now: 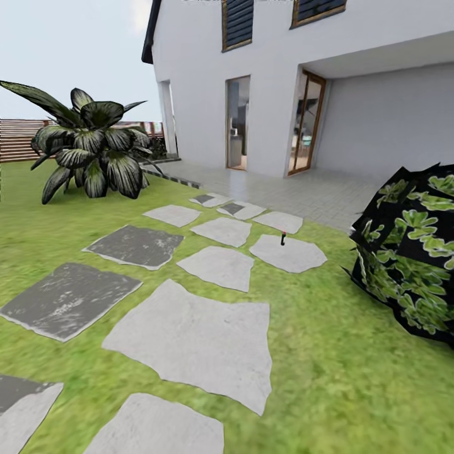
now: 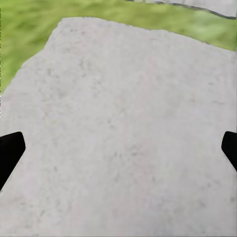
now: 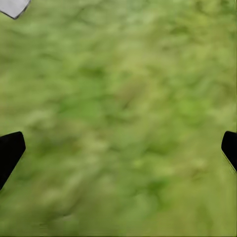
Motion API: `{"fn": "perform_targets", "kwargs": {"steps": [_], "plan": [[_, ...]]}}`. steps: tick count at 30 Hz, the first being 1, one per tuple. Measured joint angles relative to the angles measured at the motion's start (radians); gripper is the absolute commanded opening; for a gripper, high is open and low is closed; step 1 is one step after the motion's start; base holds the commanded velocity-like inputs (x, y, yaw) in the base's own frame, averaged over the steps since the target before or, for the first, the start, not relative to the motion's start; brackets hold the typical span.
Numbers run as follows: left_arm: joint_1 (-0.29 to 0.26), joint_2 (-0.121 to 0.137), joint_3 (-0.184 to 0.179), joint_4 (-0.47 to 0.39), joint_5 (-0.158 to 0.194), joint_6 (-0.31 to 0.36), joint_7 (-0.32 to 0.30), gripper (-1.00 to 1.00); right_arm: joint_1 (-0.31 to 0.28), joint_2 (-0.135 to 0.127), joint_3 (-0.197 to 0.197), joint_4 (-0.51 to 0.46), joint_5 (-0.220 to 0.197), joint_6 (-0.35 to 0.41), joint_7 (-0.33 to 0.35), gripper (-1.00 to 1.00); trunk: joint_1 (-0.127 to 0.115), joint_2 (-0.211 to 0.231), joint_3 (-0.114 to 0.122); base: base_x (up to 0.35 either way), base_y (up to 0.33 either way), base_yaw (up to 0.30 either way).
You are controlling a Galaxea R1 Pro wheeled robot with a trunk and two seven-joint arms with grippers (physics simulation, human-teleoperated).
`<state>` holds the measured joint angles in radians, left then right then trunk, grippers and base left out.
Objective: Pick up the pesticide atomizer in the garden and spray insectifuge to fully cover both potted plants in the garden.
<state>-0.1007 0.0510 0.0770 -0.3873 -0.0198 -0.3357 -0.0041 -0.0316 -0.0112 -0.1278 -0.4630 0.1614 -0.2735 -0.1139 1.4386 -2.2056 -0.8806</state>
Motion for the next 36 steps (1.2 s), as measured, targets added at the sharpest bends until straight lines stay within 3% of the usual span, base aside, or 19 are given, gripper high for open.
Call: {"fn": "perform_targets", "kwargs": {"steps": [36], "plan": [[0.000, 0.001, 0.000, 0.000, 0.000, 0.000, 0.000, 1.00, 0.000, 0.003, -0.002, -0.002, -0.005, 0.000, 0.000, 1.00, 0.000, 0.000, 0.000, 0.338, 0.000, 0.000]]}}
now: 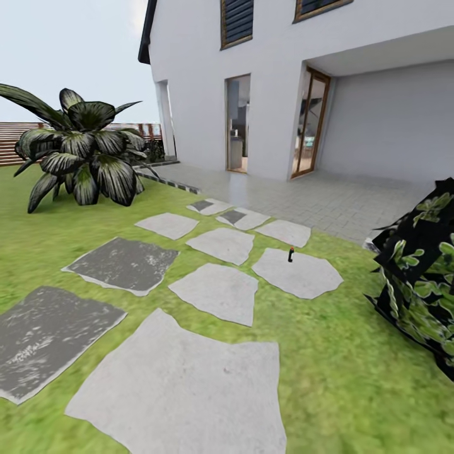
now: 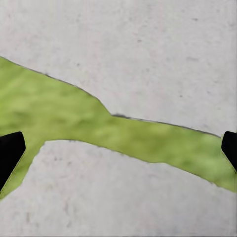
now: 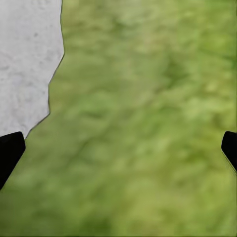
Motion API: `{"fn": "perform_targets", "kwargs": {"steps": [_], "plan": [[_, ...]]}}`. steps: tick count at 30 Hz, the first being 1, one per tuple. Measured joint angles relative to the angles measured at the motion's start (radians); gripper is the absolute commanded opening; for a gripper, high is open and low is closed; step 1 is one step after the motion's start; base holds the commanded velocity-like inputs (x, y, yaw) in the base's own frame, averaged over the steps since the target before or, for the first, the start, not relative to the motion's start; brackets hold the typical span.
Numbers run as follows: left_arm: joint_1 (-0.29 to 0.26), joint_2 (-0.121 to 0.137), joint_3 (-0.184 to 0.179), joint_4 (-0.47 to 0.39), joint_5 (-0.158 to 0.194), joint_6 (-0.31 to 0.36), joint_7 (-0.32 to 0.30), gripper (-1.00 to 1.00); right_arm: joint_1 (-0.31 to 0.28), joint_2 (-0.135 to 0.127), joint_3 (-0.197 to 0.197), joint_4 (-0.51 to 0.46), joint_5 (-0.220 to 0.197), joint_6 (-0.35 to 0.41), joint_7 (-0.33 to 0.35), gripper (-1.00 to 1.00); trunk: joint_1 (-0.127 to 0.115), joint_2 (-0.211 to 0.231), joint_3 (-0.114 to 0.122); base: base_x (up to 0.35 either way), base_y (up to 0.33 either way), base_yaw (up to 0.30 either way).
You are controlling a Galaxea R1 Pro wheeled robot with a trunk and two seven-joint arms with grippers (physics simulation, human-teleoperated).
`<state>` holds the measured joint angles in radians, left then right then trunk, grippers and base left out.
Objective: Pick up the pesticide atomizer in the garden and spray insectifuge to fully cover both potted plants in the garden.
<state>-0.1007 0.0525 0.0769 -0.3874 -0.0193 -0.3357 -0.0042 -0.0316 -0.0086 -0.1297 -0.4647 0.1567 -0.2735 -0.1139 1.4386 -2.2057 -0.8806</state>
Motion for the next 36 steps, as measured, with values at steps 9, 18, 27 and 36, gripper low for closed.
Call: {"fn": "perform_targets", "kwargs": {"steps": [9, 18, 27, 36], "plan": [[0.000, 0.000, 0.000, 0.000, -0.001, 0.000, 0.000, 1.00, 0.000, 0.000, 0.000, 0.000, 0.000, 0.000, 0.000, 1.00, 0.000, 0.000, 0.000, 0.338, 0.000, 0.000], [0.000, 0.001, 0.000, 0.000, 0.000, 0.000, 0.000, 1.00, 0.000, 0.001, 0.001, 0.000, 0.000, 0.000, 0.001, 1.00, 0.000, 0.000, 0.001, 0.338, 0.000, -0.053], [0.000, 0.000, 0.000, 0.000, 0.000, 0.000, 0.000, 1.00, 0.000, 0.002, 0.002, 0.000, -0.001, 0.000, 0.001, 1.00, 0.000, 0.000, 0.006, 0.338, 0.034, -0.225], [0.000, 0.000, 0.000, 0.000, 0.000, 0.000, 0.000, 1.00, 0.000, 0.002, 0.002, 0.000, -0.002, 0.000, 0.001, 1.00, 0.000, 0.000, 0.009, 0.309, 0.160, -0.255]]}}
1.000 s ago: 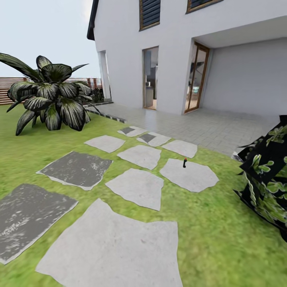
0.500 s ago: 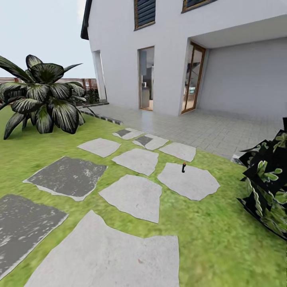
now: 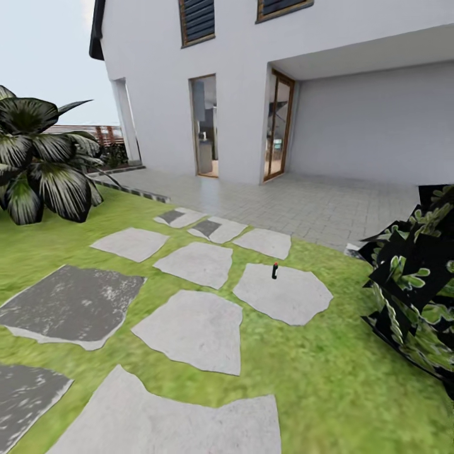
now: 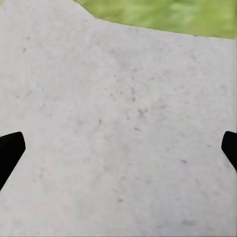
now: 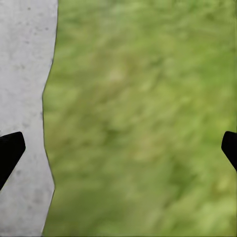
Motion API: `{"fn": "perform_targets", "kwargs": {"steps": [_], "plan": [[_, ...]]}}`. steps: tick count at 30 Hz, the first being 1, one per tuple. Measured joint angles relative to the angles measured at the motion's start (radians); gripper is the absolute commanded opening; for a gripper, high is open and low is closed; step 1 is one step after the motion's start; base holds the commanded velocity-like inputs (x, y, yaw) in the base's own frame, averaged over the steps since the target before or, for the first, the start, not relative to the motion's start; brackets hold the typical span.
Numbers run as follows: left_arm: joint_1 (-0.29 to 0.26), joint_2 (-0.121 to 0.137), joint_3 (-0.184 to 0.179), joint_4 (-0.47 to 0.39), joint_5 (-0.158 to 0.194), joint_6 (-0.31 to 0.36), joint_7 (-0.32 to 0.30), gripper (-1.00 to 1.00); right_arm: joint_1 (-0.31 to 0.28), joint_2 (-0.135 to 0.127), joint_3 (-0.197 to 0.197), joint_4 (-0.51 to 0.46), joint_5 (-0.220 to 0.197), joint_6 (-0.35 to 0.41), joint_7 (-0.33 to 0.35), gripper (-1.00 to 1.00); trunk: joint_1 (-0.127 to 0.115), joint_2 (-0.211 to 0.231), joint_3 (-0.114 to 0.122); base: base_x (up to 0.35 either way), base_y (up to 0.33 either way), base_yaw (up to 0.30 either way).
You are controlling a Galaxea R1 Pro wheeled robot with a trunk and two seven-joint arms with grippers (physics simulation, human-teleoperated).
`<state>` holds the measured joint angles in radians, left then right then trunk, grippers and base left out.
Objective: Pick up the pesticide atomizer in the garden and spray insectifuge to fully cover both potted plants in the garden.
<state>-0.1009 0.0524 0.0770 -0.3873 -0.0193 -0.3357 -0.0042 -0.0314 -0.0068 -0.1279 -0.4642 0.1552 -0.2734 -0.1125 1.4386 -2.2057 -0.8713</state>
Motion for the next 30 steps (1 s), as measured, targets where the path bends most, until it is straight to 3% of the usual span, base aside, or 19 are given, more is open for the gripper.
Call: {"fn": "perform_targets", "kwargs": {"steps": [30], "plan": [[0.000, 0.000, 0.000, 0.000, 0.000, 0.000, 0.000, 1.00, 0.000, 0.002, -0.001, -0.001, -0.002, 0.000, -0.001, 1.00, 0.000, 0.000, -0.010, 0.276, 0.224, -0.241]]}}
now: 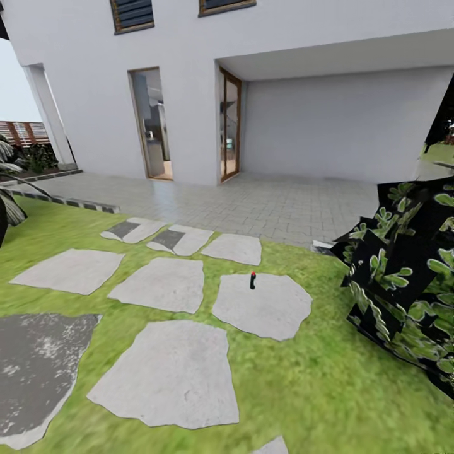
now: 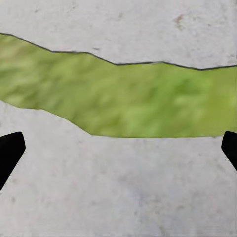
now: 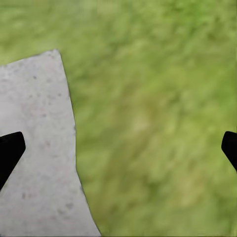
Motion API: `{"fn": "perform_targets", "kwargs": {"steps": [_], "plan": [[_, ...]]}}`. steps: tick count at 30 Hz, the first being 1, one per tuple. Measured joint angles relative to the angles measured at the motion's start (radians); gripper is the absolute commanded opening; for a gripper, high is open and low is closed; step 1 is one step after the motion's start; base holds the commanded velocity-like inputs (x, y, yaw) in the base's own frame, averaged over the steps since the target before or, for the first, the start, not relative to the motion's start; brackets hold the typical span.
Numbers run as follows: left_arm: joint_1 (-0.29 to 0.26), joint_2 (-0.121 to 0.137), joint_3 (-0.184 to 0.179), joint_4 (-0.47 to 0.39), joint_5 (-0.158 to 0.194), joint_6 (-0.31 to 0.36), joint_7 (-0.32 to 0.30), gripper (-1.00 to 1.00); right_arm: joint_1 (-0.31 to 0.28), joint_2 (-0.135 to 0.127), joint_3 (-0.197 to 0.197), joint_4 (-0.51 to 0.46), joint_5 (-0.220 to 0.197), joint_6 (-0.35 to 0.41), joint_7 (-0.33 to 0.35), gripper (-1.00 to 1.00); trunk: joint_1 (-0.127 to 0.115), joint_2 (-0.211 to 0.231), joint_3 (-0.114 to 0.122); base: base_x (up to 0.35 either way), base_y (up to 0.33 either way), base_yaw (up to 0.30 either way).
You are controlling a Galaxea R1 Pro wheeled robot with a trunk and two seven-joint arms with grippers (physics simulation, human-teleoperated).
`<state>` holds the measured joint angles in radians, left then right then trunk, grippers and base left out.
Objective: Pick up the pesticide atomizer in the garden and spray insectifuge to fully cover both potted plants in the garden.
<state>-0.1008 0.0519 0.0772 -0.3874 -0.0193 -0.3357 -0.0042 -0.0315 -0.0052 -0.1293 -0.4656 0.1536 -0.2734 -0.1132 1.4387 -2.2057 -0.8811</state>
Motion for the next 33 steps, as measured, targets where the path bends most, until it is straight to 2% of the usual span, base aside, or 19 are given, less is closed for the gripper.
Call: {"fn": "perform_targets", "kwargs": {"steps": [33], "plan": [[0.000, -0.001, 0.000, 0.000, 0.000, 0.000, 0.000, 1.00, 0.000, 0.002, 0.000, -0.001, 0.000, 0.000, 0.002, 1.00, 0.000, 0.000, -0.042, 0.247, 0.243, -0.188]]}}
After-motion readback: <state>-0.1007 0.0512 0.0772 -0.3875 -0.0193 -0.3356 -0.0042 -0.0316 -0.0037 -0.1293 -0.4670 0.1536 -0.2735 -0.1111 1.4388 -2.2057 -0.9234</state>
